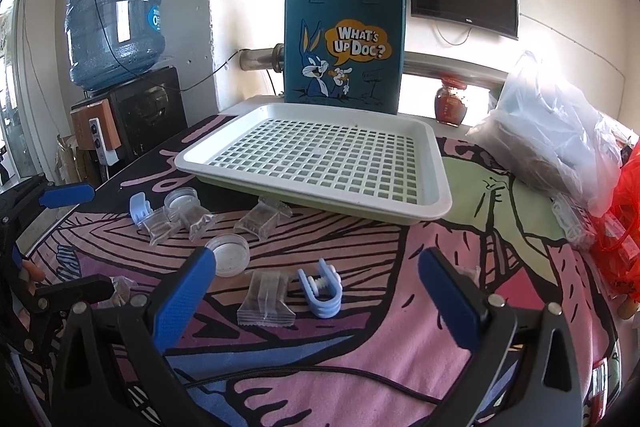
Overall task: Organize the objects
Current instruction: 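Move the left tool and the right tool toward two clear snack packets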
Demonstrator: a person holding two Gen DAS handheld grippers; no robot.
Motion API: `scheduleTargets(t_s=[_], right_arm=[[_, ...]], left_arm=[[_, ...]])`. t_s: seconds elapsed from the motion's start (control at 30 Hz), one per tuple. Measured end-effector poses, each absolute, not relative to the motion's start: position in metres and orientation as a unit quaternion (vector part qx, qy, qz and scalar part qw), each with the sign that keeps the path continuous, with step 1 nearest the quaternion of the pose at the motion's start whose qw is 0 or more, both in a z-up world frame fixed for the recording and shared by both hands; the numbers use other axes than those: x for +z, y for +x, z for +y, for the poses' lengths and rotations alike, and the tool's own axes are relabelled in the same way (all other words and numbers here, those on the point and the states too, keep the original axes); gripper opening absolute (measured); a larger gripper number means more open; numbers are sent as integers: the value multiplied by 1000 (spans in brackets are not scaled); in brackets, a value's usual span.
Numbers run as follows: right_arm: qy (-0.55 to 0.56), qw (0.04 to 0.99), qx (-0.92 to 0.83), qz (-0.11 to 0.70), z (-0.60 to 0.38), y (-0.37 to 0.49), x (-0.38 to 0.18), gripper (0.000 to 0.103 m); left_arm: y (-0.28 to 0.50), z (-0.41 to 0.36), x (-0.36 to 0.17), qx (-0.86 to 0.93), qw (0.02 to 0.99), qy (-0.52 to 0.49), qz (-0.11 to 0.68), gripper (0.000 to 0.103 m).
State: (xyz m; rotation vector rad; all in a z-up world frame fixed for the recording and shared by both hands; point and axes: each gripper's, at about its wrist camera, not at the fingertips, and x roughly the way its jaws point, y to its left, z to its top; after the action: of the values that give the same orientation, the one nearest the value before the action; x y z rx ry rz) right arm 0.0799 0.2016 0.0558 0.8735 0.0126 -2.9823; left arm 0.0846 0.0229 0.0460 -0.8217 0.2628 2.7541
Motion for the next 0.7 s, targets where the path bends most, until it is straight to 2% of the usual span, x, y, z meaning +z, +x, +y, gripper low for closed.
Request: scheduleTargets(t_s=[0.4, 0.7], right_arm=[[290, 9, -957, -3, 206, 79, 55, 103], [317, -63, -946, -24, 254, 82, 60, 103]], left_arm=[[80, 22, 41, 935, 151, -311, 83, 103], [80, 14, 36, 921, 174, -343, 67, 103]])
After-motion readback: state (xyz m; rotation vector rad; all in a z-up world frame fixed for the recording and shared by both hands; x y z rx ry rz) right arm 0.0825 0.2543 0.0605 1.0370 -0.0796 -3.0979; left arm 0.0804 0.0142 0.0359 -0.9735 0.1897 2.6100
